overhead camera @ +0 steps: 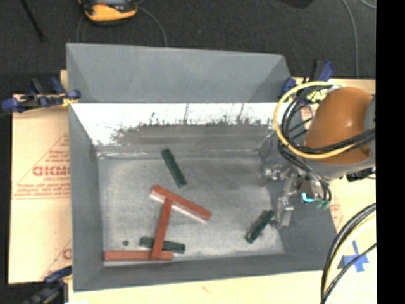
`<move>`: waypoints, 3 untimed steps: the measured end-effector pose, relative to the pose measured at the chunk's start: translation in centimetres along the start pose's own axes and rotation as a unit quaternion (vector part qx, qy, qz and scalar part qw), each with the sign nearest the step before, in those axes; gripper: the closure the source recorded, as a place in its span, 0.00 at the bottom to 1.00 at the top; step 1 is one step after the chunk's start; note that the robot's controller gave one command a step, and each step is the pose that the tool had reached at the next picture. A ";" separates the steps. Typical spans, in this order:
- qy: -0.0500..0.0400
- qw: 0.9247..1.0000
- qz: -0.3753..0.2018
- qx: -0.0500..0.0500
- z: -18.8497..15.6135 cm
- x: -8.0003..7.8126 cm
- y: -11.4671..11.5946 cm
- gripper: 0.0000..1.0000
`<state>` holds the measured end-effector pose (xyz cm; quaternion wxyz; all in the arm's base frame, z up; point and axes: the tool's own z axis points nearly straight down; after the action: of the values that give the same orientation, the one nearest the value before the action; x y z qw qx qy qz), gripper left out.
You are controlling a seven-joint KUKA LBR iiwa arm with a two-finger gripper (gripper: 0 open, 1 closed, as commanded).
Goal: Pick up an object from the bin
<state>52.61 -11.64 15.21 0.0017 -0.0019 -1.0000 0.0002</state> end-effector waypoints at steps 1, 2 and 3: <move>-0.004 1.000 -0.001 0.001 -0.4 -0.2 0.0 0.00; -0.004 1.000 -0.013 0.001 -0.1 -0.2 -0.1 0.00; -0.005 0.988 -0.154 0.002 4.8 0.5 -1.3 0.00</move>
Offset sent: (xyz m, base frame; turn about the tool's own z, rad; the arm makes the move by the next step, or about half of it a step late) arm -0.0196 -0.0289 -0.0821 -0.4265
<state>52.12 -12.92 10.40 -0.0037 0.1517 -0.9884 0.0015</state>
